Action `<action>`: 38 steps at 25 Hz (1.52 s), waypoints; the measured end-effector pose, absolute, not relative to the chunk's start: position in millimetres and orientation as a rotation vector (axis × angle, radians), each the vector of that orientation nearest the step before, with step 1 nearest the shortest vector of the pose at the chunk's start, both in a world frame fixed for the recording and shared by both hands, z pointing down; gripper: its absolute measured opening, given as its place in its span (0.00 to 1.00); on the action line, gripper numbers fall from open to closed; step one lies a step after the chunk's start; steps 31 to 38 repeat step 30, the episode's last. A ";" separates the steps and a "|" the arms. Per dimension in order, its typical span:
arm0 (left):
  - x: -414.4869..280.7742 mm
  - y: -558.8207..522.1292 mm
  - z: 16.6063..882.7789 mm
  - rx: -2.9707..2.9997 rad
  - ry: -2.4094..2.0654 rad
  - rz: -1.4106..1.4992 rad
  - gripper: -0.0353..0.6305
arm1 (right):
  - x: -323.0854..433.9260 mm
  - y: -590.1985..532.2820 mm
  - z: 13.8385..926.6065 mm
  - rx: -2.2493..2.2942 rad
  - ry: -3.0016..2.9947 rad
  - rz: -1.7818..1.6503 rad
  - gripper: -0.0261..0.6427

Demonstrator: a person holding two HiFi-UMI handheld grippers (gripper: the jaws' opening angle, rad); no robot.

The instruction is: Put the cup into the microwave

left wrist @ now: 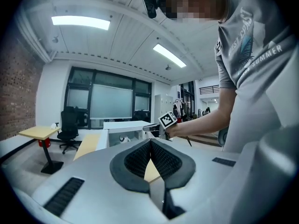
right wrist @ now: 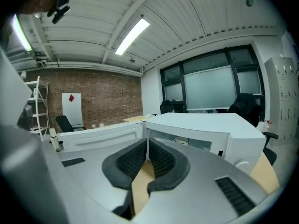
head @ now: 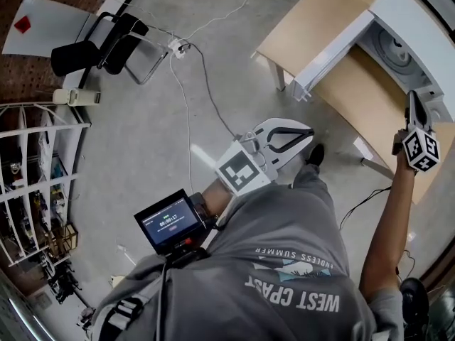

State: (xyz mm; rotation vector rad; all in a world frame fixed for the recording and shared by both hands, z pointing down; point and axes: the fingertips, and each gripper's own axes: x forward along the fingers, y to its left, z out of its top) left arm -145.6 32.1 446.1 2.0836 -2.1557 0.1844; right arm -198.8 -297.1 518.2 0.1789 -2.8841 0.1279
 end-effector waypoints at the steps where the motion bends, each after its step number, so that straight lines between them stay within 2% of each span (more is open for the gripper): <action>1: -138.5 36.1 435.4 2.099 -2.153 0.181 0.08 | -185.6 -284.6 499.1 0.166 -2.895 0.126 0.08; 6: -114.4 58.2 403.1 2.183 -2.141 0.179 0.08 | -133.9 -219.4 433.2 0.129 -2.937 0.112 0.08; 22: -49.6 87.4 379.9 2.460 -1.941 0.124 0.08 | -0.2 -67.4 310.9 0.225 -3.069 -0.036 0.07; 30: -8.9 88.0 381.1 2.582 -1.799 0.141 0.08 | 55.4 -32.5 301.3 0.303 -3.065 -0.054 0.07; 38: -8.9 88.0 381.1 2.582 -1.799 0.141 0.08 | 55.4 -32.5 301.3 0.303 -3.065 -0.054 0.07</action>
